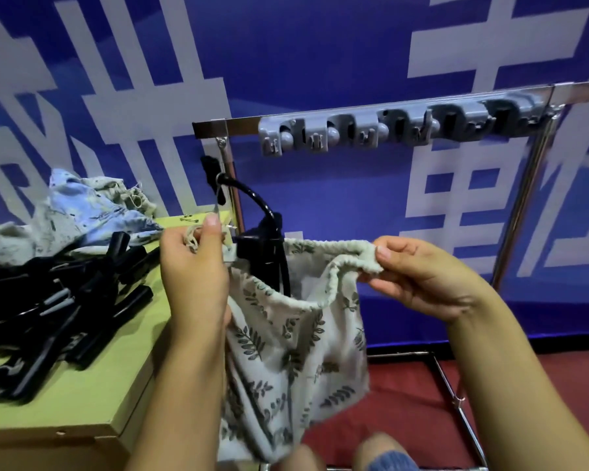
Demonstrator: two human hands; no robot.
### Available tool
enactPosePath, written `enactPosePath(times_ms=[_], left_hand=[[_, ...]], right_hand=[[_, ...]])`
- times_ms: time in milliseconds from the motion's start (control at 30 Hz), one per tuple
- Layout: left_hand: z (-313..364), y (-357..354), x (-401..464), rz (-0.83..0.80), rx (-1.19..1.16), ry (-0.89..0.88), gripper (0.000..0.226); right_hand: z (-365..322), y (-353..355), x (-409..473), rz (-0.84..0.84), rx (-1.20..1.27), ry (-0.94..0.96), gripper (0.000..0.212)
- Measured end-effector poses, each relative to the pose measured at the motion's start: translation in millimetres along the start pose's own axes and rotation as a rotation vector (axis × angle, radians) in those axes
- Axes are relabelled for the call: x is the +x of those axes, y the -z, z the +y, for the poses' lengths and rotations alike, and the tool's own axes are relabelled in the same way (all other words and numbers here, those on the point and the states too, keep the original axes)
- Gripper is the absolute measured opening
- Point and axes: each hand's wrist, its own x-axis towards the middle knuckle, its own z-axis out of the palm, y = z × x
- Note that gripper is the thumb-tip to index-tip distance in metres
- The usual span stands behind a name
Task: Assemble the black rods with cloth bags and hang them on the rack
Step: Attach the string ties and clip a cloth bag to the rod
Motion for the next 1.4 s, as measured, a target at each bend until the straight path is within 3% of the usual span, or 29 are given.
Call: enactPosePath(times_ms=[100,233,333,433,533,633,733,800,867,933,1000,1100,1200,1300,1333,1400], left_hand=[[6.7,-1.1,-1.2,0.025,-0.053,0.048,0.026],[13.0,-2.0,0.7,0.022,-0.208,0.066,0.020],[13.1,-4.0,0.0,-0.001,-0.217,0.042,0.027],[5.6,-2.6,0.0,-0.038,-0.203,0.079,0.031],[-8.6,1.6,0.4,-0.093,-0.254,0.194,0.030],[-21.6,6.3,-2.8,-0.097,-0.284,0.264,0.029],[-26.5,8.8,-4.8,-0.052,-0.266,0.269,0.025],[-26.4,12.8,-1.8,0.010,-0.279,0.247,0.027],[-25.3,17.9,2.2,0.045,-0.315,0.230,0.027],[-26.2,21.9,6.0,0.048,-0.351,0.232,0.027],[-24.4,25.6,9.7,0.005,-0.381,0.282,0.027],[-23.8,34.6,17.0,-0.204,-0.611,0.579,0.018],[-23.1,44.5,17.9,-0.352,-0.830,0.874,0.025],[-19.9,55.8,22.2,-0.365,-0.941,0.939,0.025],[-19.2,59.3,23.5,-0.352,-0.964,0.930,0.024],[-20.0,62.7,24.6,-0.327,-1.037,0.900,0.020]], right_hand=[[1.4,2.8,2.2,0.149,-0.167,0.020,0.038],[2.7,4.7,5.0,0.295,-0.327,0.043,0.015],[8.5,1.3,8.1,0.286,-0.174,0.038,0.023],[6.2,-3.4,8.2,0.229,0.124,0.007,0.008],[0.7,-5.4,9.5,0.248,0.329,0.035,0.023],[-3.3,-12.3,9.6,0.355,0.288,0.076,0.009],[-4.1,-8.8,9.0,0.444,0.144,0.167,0.003],[-8.5,-3.5,5.4,0.481,0.175,0.197,0.005],[-13.1,3.4,2.1,0.458,0.360,0.166,0.006],[-15.2,7.0,-0.7,0.364,0.631,0.117,0.026],[-15.7,8.2,-1.2,0.279,0.797,0.100,0.033],[-13.9,7.0,3.9,0.171,0.966,0.180,0.053],[-9.0,14.1,7.2,0.134,1.092,0.324,0.077],[-3.1,30.8,2.3,-0.009,1.242,0.442,0.059],[-2.8,35.0,0.1,-0.024,1.217,0.472,0.057],[-4.9,33.9,-1.6,0.123,0.853,0.481,0.054]])
